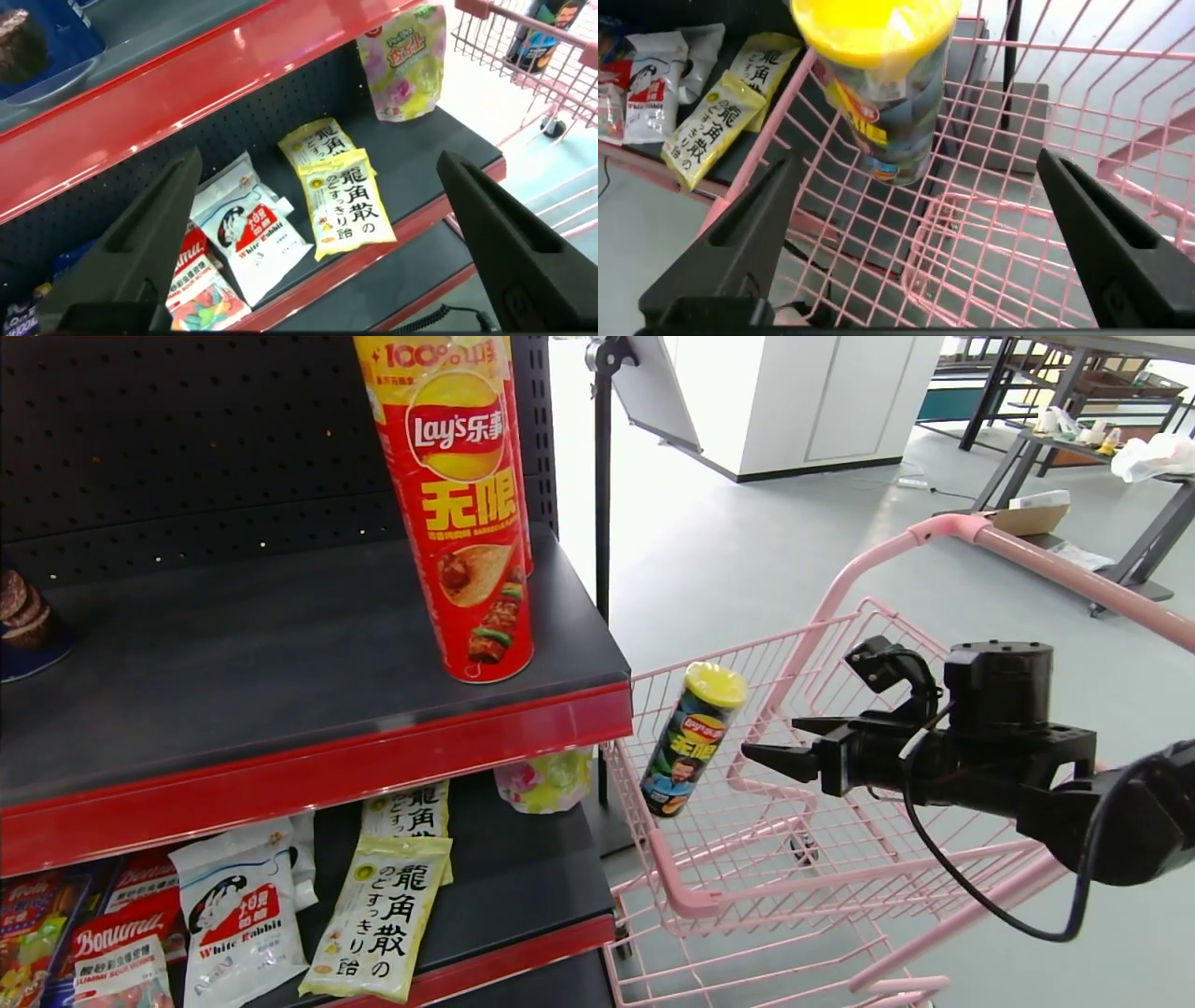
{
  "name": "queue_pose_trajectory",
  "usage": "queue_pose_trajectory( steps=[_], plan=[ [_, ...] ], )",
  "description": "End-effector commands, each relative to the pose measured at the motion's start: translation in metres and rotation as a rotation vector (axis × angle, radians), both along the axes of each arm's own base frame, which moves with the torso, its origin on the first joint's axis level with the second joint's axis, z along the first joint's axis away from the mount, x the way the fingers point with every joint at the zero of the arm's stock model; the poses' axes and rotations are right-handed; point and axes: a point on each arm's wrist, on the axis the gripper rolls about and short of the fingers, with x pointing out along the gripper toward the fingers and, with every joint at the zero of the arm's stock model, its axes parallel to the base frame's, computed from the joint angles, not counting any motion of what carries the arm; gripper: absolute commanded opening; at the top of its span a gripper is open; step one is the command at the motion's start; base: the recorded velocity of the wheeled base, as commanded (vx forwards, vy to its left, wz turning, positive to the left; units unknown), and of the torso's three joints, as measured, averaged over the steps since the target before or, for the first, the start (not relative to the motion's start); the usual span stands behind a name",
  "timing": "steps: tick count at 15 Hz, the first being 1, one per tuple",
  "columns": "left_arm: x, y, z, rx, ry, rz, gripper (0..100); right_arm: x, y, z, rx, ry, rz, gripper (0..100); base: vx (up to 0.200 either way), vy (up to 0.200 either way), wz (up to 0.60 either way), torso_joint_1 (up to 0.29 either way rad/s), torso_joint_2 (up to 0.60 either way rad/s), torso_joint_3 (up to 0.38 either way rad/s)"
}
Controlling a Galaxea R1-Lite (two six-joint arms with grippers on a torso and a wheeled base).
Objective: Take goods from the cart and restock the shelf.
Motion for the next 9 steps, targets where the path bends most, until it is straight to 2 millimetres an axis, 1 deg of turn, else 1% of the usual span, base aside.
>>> queue_pose_trajectory(
  steps=[1, 4, 9],
  plan=[
    [0.002, -0.001, 0.001, 0.004, 0.013, 0.002, 100, 0.02, 0.011, -0.013, 0.0, 0.019, 0.02, 100, 0.0, 0.0, 0.0, 0.0, 0.0, 0.0],
    [0.003, -0.001, 0.001, 0.007, 0.021, 0.004, 100, 0.034, 0.019, -0.021, -0.003, 0.021, 0.033, 100, 0.0, 0.0, 0.0, 0.0, 0.0, 0.0],
    [0.005, -0.001, 0.001, 0.01, 0.034, 0.004, 100, 0.055, 0.024, -0.027, 0.002, 0.007, 0.032, 100, 0.0, 0.0, 0.0, 0.0, 0.0, 0.0]
  ],
)
